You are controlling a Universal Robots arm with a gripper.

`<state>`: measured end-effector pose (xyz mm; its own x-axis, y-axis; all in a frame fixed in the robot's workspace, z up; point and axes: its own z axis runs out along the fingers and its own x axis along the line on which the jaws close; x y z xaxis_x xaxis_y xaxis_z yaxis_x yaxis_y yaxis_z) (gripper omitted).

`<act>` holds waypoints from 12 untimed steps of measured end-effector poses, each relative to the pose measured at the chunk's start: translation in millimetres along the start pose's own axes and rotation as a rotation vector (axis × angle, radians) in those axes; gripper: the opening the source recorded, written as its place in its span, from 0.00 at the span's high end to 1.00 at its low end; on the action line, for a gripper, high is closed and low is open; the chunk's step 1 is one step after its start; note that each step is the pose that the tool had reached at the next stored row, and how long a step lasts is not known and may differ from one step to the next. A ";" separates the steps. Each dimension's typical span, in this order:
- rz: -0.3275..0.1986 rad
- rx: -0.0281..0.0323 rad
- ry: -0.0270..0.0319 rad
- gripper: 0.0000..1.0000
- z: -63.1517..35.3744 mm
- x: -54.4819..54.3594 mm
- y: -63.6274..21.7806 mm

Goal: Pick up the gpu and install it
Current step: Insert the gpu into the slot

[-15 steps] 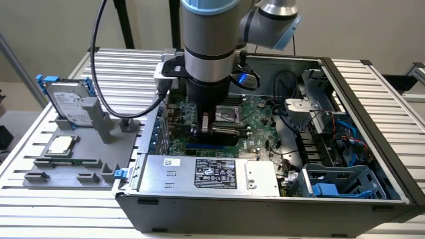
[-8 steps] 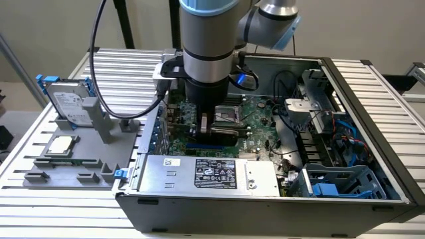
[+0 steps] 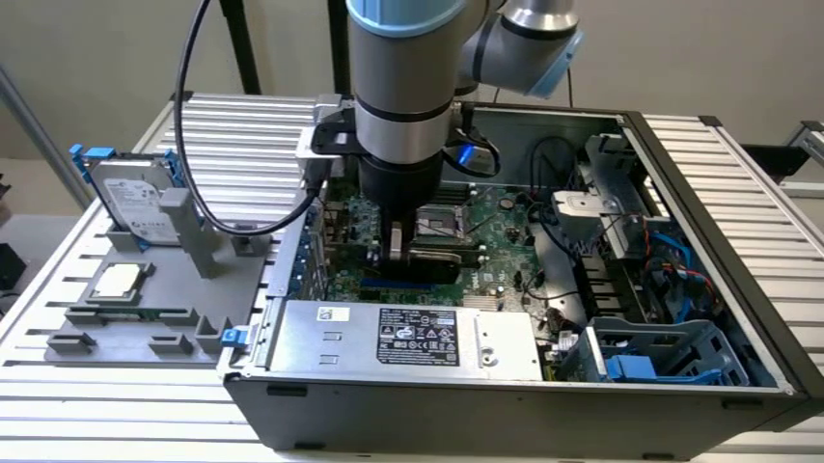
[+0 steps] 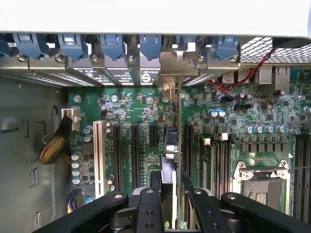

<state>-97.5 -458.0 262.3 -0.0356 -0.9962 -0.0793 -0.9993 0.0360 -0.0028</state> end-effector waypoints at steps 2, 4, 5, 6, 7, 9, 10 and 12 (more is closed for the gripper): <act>0.000 0.0000 0.0000 1.00 0.8 -0.2 0.2; 0.000 -0.0001 0.0001 1.00 1.5 -0.5 0.4; 0.000 0.0000 0.0000 1.00 2.0 -0.8 0.6; 0.000 0.0000 -0.0001 1.00 2.4 -1.1 0.8; 0.000 0.0000 -0.0002 1.00 2.8 -1.4 1.1; 0.000 0.0000 0.0002 1.00 3.4 -1.8 2.0; 0.000 -0.0001 0.0003 1.00 3.7 -2.0 2.4; 0.000 -0.0002 0.0002 1.00 4.5 -2.0 2.4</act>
<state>-99.8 -455.6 258.0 -0.0352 -0.9962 -0.0791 -0.9994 0.0356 -0.0026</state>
